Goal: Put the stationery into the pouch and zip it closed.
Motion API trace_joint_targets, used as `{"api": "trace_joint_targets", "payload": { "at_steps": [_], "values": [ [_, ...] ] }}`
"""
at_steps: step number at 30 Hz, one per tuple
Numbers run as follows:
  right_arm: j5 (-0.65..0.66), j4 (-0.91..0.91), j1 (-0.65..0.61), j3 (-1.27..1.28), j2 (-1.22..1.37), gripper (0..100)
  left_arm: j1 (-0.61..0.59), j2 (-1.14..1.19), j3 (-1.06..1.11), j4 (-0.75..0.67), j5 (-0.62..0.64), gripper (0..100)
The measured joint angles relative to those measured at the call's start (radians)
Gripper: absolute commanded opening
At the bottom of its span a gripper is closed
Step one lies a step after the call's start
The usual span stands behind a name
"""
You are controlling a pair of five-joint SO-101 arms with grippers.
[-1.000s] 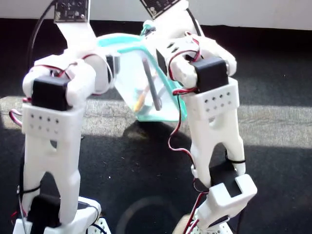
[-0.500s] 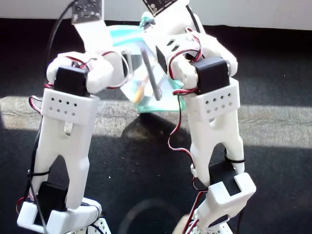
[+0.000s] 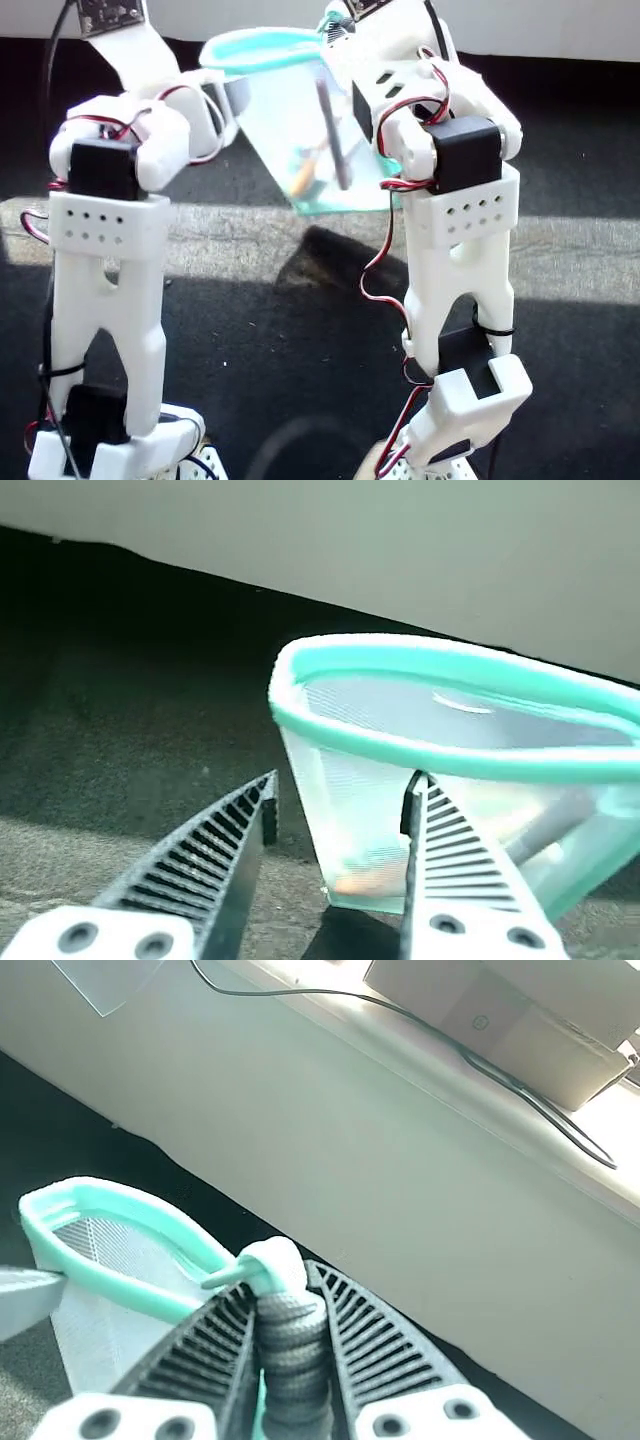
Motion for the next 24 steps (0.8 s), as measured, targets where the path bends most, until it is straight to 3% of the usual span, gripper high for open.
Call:
{"api": "trace_joint_targets", "payload": {
  "at_steps": [15,24],
  "values": [
    [0.081,0.0,-0.002,0.0,0.0,0.5,0.052,-0.054,0.0,0.0,0.002,22],
    [0.126,0.0,0.0,0.0,0.0,0.5,0.163,-0.064,-0.002,0.0,0.002,22]
  ]
}}
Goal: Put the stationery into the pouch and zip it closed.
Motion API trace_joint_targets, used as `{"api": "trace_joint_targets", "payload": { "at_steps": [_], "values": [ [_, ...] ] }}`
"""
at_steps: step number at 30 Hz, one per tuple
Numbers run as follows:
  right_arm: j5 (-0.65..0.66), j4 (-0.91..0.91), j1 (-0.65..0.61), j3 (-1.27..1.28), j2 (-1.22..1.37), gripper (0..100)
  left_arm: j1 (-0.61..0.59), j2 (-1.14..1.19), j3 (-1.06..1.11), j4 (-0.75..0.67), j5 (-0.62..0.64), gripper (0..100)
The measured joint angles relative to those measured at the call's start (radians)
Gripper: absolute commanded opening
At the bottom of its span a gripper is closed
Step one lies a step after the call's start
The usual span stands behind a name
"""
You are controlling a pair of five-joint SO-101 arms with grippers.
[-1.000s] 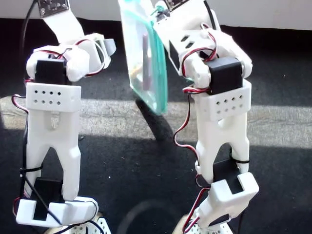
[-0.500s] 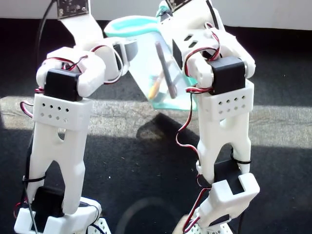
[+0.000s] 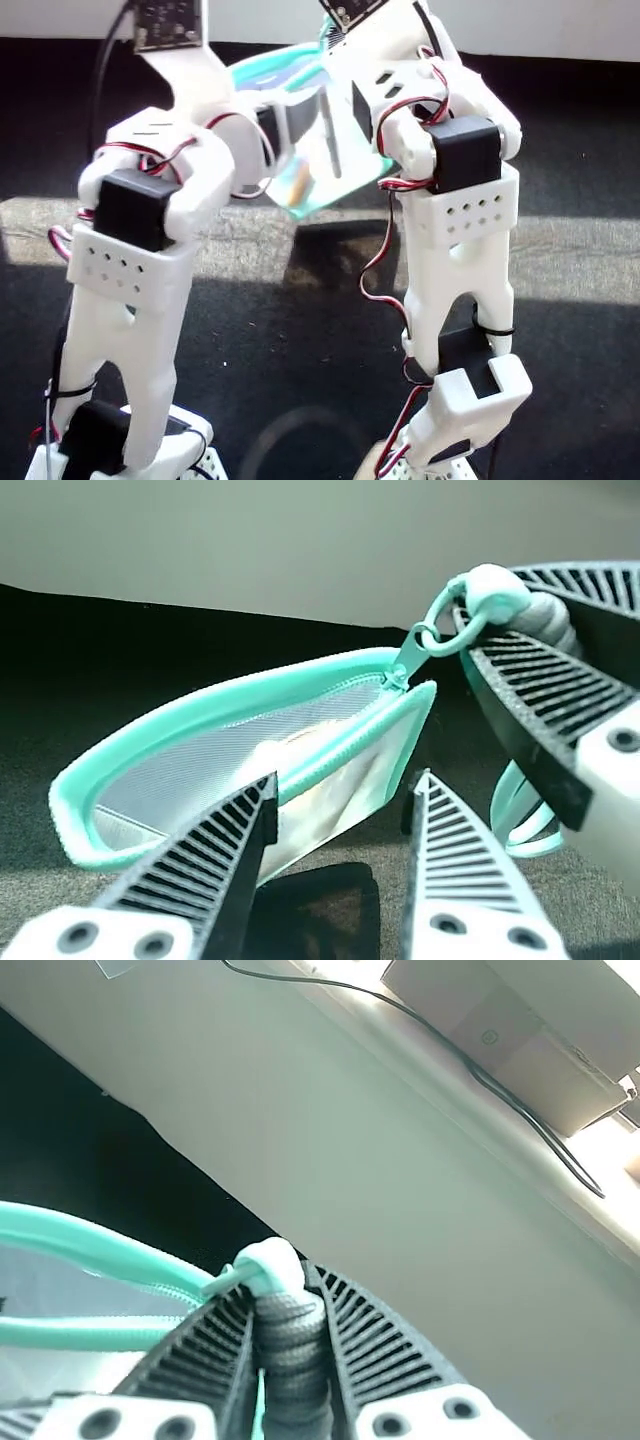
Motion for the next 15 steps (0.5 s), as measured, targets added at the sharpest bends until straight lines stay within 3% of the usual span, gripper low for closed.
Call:
{"api": "trace_joint_targets", "payload": {
  "at_steps": [15],
  "values": [
    [0.0,0.0,0.058,-0.068,0.0,0.5,-0.127,-0.049,-0.095,0.0,0.0,22]
  ]
}}
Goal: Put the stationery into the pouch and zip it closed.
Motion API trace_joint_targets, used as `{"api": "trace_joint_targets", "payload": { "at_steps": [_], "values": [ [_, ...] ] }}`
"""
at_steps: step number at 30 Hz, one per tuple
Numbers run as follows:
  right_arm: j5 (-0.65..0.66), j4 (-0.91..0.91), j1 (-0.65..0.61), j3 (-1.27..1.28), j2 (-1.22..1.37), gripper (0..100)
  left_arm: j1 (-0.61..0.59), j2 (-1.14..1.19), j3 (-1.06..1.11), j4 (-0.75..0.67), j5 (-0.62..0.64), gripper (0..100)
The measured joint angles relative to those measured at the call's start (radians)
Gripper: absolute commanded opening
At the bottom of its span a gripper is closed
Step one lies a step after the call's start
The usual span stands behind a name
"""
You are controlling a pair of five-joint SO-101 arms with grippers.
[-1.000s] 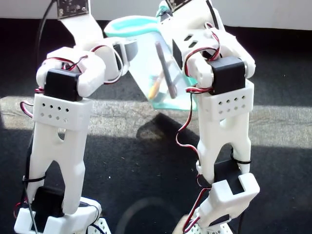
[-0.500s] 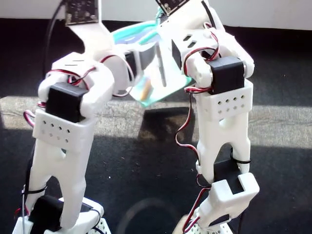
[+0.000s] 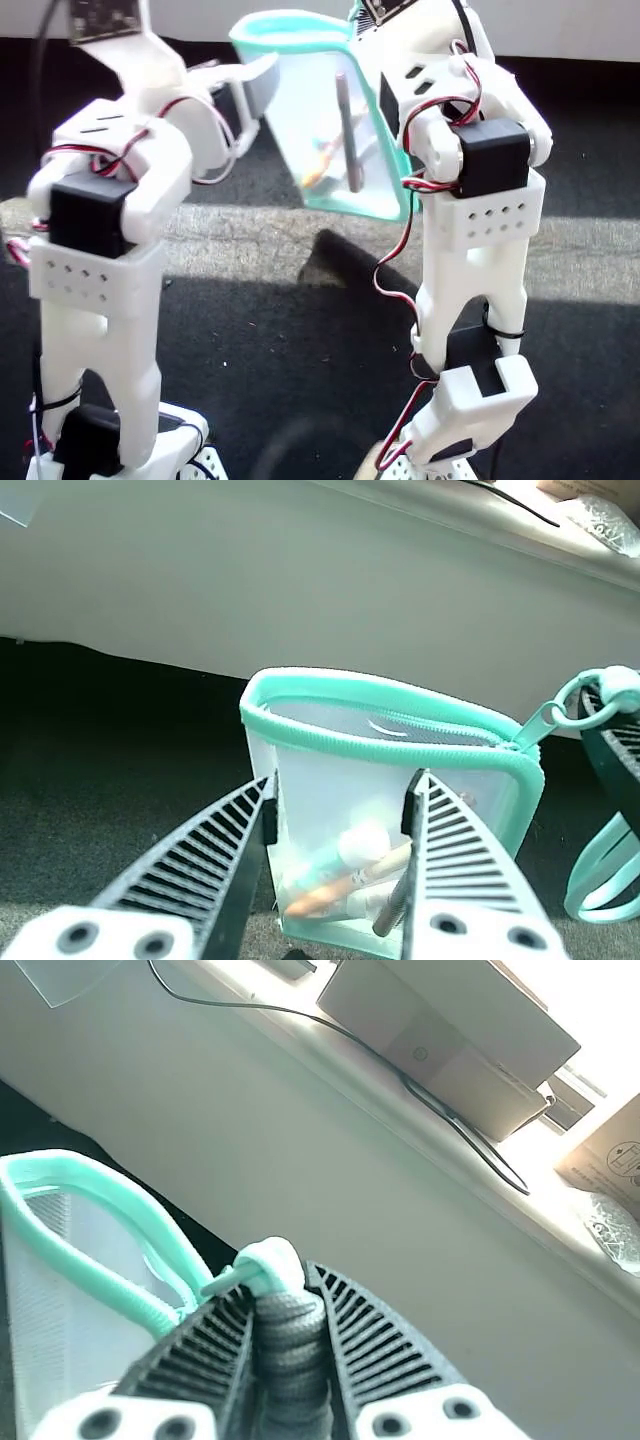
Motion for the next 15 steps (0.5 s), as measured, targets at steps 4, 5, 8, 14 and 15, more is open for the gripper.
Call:
{"api": "trace_joint_targets", "payload": {
  "at_steps": [4,5,8,14,15],
  "values": [
    [0.0,0.0,0.0,0.0,0.0,0.5,0.002,0.0,-0.002,0.0,0.0,22],
    [0.0,0.0,0.0,0.0,0.0,0.5,0.002,0.0,-0.002,0.0,0.0,22],
    [0.0,0.0,0.0,0.0,0.0,0.5,0.002,0.0,-0.002,0.0,0.0,22],
    [0.0,0.0,0.002,0.0,0.0,0.5,-0.11,0.0,-0.002,-0.077,0.0,22],
    [0.0,0.0,0.002,-0.008,0.0,0.5,-0.135,0.0,-0.002,-0.1,0.0,22]
  ]
}}
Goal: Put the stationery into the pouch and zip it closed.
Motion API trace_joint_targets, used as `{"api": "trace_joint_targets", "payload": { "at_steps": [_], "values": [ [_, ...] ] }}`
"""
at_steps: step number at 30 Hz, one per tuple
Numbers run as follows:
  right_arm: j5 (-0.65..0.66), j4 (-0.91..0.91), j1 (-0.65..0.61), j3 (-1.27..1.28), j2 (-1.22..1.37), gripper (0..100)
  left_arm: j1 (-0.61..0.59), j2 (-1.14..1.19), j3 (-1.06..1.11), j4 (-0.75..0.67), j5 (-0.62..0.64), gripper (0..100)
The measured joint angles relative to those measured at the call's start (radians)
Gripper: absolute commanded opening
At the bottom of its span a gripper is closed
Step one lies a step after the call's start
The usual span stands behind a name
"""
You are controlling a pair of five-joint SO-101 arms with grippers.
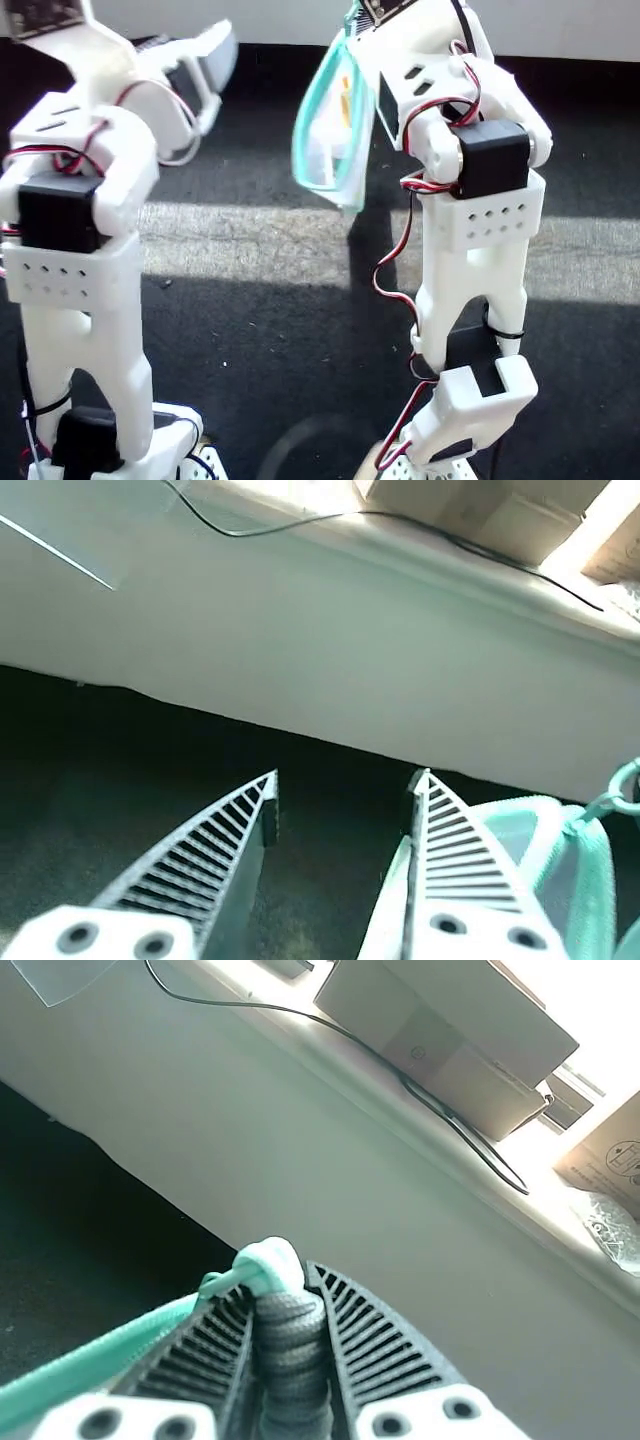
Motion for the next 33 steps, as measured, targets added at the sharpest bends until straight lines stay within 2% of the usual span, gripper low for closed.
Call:
{"api": "trace_joint_targets", "payload": {
  "at_steps": [3,6,12,18,23,33],
  "values": [
    [0.0,0.0,0.002,-0.044,0.0,0.5,-0.041,0.023,0.038,-0.068,-0.006,22],
    [0.0,0.0,0.003,-0.114,0.0,0.5,-0.031,0.08,0.098,-0.08,-0.034,22],
    [0.0,0.054,-0.002,-0.173,-0.002,0.5,0.133,0.117,0.203,-0.072,-0.043,22],
    [0.002,0.055,0.003,-0.173,-0.002,0.5,0.316,0.117,0.215,0.041,-0.043,22],
    [0.002,0.06,0.003,-0.175,-0.002,0.5,0.361,0.061,0.215,0.107,-0.046,22],
    [0.002,0.061,-0.003,-0.124,0.002,0.5,0.463,-0.074,0.213,0.114,-0.046,22]
  ]
}}
